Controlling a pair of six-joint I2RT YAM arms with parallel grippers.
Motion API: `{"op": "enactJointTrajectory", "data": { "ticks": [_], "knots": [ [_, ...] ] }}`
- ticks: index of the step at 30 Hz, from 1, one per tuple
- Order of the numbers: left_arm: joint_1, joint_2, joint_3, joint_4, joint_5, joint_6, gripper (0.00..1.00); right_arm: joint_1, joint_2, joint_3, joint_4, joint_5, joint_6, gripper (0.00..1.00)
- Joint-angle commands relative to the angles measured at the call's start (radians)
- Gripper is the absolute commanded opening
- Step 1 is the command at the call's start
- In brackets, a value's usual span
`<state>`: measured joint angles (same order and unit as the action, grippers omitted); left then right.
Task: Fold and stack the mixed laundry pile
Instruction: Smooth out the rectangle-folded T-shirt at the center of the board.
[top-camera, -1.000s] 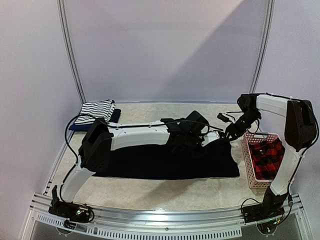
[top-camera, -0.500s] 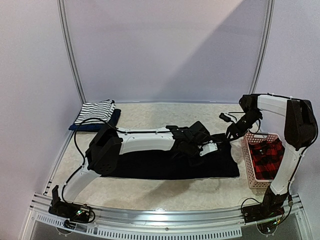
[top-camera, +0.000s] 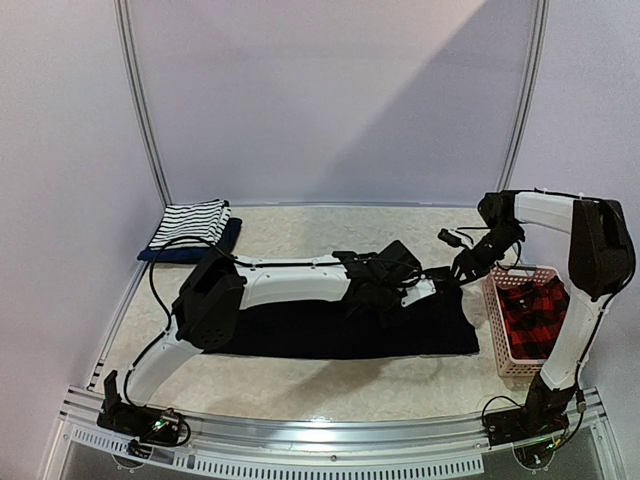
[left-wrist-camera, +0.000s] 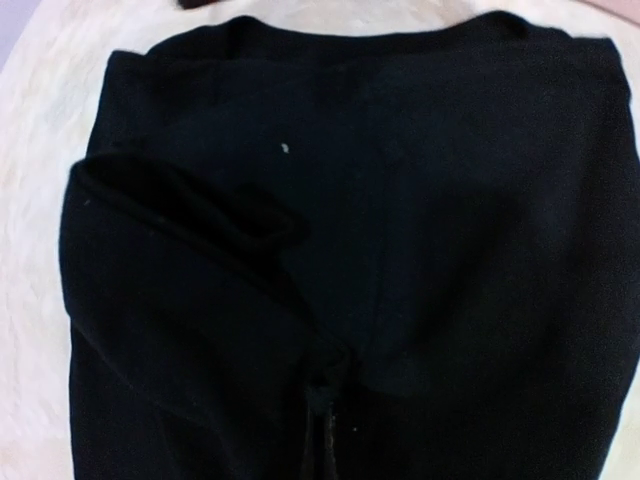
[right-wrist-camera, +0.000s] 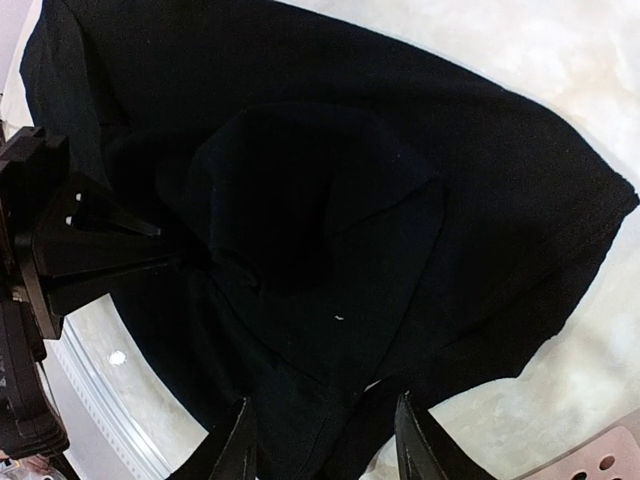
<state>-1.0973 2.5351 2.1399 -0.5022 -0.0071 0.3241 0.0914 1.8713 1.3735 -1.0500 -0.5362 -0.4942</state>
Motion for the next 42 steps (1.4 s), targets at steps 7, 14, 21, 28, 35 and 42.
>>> {"op": "enactJointTrajectory", "data": {
  "ticks": [7,14,21,28,35,42],
  "knots": [
    [0.054,-0.103,-0.106,0.154,-0.098,-0.162,0.0,-0.001,0.006,-0.025,0.011,-0.021,0.008,0.47],
    [0.17,-0.246,-0.319,0.341,-0.171,-0.481,0.0,-0.002,-0.008,-0.03,0.021,-0.007,0.002,0.47],
    [0.232,-0.253,-0.385,0.417,-0.087,-0.677,0.24,-0.002,-0.008,-0.043,0.026,-0.024,-0.001,0.47],
    [0.229,-0.305,-0.437,0.413,-0.056,-0.665,0.26,0.037,0.001,-0.025,-0.009,-0.07,-0.066,0.48],
    [0.221,-0.437,-0.639,0.37,-0.001,-0.722,0.24,0.186,0.095,0.061,-0.011,-0.086,-0.071,0.41],
    [0.215,-0.574,-0.895,0.358,-0.003,-0.884,0.18,0.349,0.186,0.161,0.009,-0.109,-0.03,0.39]
  ]
}}
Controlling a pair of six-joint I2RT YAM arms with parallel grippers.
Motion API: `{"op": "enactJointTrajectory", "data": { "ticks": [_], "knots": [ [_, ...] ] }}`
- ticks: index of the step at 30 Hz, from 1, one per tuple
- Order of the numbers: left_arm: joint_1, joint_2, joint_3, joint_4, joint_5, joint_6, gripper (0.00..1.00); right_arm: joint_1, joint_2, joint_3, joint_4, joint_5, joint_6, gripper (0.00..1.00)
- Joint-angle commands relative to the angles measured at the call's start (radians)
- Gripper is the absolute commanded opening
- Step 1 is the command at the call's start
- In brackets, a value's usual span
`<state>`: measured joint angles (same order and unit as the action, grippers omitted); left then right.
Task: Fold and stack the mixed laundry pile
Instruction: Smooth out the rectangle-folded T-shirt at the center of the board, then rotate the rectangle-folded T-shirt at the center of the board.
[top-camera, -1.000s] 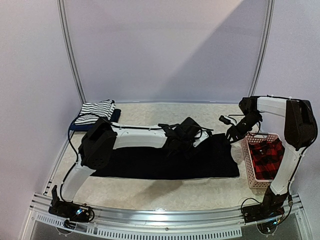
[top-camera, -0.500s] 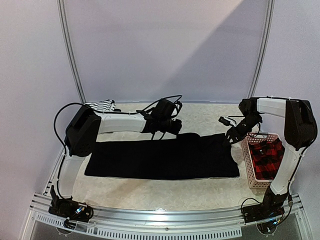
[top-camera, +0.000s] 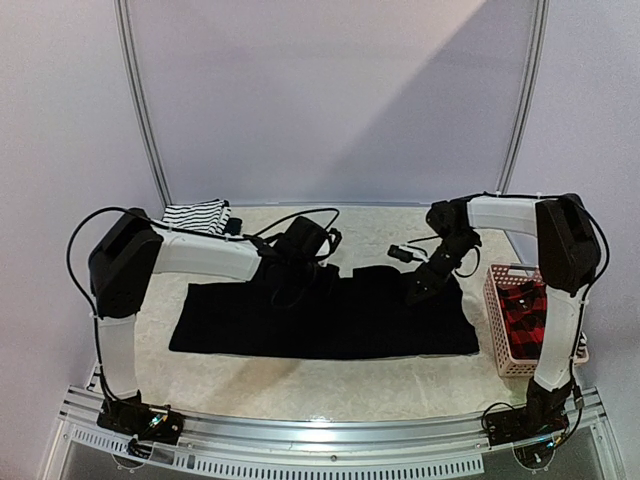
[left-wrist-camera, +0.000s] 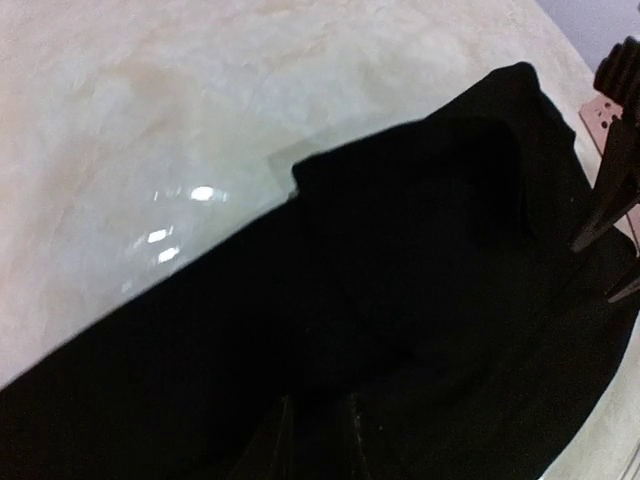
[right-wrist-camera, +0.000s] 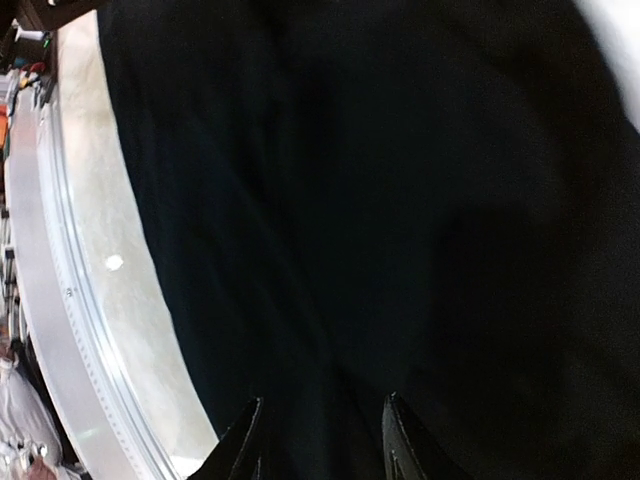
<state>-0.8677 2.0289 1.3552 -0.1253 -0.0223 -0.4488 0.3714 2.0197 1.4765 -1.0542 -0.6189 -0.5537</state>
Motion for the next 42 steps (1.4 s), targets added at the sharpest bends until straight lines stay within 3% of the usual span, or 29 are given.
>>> {"op": "enactJointTrajectory", "data": {
  "ticks": [1,5,8,17,23,27,31,37,42],
  "knots": [
    [-0.016,-0.084,-0.141,-0.019,0.008,-0.129,0.18,0.083,0.056,0.073,0.041,-0.007,0.054,0.41],
    [-0.023,-0.141,-0.257,-0.019,-0.014,-0.159,0.17,0.093,0.1,0.106,0.196,0.15,0.246,0.42],
    [-0.025,-0.175,-0.303,-0.042,-0.038,-0.153,0.15,0.092,0.157,0.198,0.169,0.259,0.309,0.41],
    [-0.027,-0.244,-0.392,-0.077,-0.079,-0.135,0.14,-0.03,0.228,0.463,0.101,0.489,0.31,0.4],
    [-0.045,-0.276,-0.397,-0.119,-0.09,-0.08,0.14,-0.056,0.22,0.592,0.071,0.471,0.3,0.42],
    [-0.118,-0.342,-0.34,-0.266,-0.131,0.143,0.21,-0.055,0.099,0.433,0.092,0.387,0.271,0.44],
    [-0.192,-0.362,-0.267,-0.523,-0.16,0.388,0.27,-0.055,-0.067,0.172,0.167,0.352,0.226,0.45],
    [-0.217,-0.366,-0.241,-0.703,-0.232,0.446,0.28,-0.056,-0.341,-0.139,0.277,0.318,0.206,0.55],
    [-0.217,-0.394,-0.254,-0.671,-0.371,0.426,0.28,-0.016,-0.295,-0.17,0.132,0.309,0.127,0.53]
  ]
}}
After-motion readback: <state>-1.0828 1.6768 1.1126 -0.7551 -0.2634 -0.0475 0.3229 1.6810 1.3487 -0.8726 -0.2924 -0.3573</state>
